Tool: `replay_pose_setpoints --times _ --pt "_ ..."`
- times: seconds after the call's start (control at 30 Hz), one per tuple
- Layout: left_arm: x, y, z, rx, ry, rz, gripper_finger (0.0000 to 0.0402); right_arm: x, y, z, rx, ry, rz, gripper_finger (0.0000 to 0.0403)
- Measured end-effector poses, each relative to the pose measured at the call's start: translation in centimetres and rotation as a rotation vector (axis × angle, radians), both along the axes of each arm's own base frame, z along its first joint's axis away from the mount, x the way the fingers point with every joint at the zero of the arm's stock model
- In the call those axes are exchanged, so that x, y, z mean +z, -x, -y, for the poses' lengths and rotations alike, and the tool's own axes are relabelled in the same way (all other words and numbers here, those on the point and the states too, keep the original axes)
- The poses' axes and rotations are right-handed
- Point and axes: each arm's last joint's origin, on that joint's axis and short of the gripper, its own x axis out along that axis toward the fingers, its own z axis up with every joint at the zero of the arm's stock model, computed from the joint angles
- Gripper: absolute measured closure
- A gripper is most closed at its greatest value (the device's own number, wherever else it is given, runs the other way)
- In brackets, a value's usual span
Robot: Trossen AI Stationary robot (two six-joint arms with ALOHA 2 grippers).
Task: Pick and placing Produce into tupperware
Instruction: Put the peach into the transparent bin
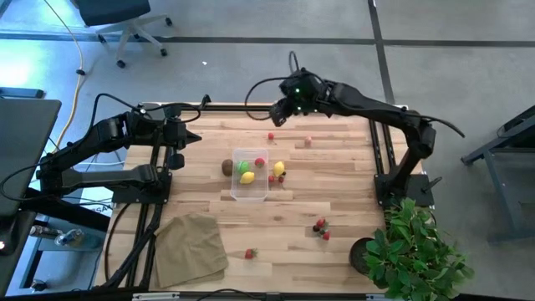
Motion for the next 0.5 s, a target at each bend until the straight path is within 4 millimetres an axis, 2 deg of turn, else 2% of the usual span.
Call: replay_pose_setpoints --times 0.1,0.23,0.33,0.5 --pt "0.0 0.0 0.0 0.0 0.0 0.0 0.0401 1.0 -0.7 -1.8 0.184 0.035 0.023 0.0307" --pt "0.0 0.0 0.0 0.0 -0.001 0.0 0.0401 0.7 -1.5 -4.1 0.34 0.039 0.041 0.0307" --pt "0.0 0.0 0.0 0.0 0.0 0.0 0.0401 -1.0 -2.5 -5.4 0.403 0.031 0.006 0.0307" --pt "0.0 0.0 0.0 0.0 0.0 0.0 0.0401 -5.8 -5.5 -7.3 0.478 0.004 -0.12 0.0307"
